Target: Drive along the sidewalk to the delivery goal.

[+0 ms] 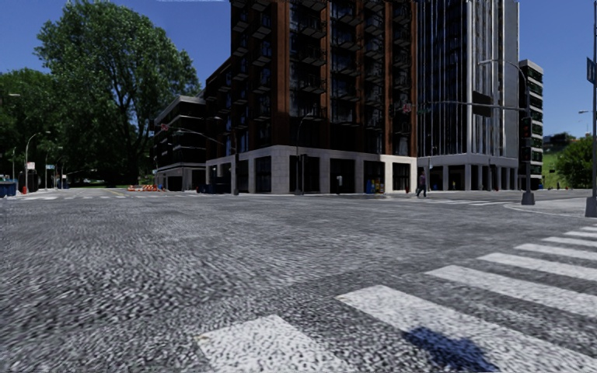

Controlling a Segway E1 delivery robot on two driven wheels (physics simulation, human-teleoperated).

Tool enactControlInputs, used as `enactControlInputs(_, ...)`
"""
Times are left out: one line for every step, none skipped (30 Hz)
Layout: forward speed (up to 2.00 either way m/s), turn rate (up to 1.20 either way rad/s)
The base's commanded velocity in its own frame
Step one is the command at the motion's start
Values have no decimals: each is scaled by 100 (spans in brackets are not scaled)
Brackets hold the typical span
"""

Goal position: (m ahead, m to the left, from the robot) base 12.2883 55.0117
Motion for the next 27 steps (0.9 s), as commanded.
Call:
enactControlInputs(0,41)
enactControlInputs(0,41)
enactControlInputs(0,41)
enactControlInputs(0,41)
enactControlInputs(0,41)
enactControlInputs(0,41)
enactControlInputs(0,41)
enactControlInputs(0,41)
enactControlInputs(0,41)
enactControlInputs(0,41)
enactControlInputs(0,41)
enactControlInputs(0,41)
enactControlInputs(0,41)
enactControlInputs(0,41)
enactControlInputs(0,41)
enactControlInputs(0,41)
enactControlInputs(0,41)
enactControlInputs(0,41)
enactControlInputs(0,41)
enactControlInputs(0,41)
enactControlInputs(0,41)
enactControlInputs(0,41)
enactControlInputs(0,41)
enactControlInputs(0,41)
enactControlInputs(0,41)
enactControlInputs(0,41)
enactControlInputs(0,41)
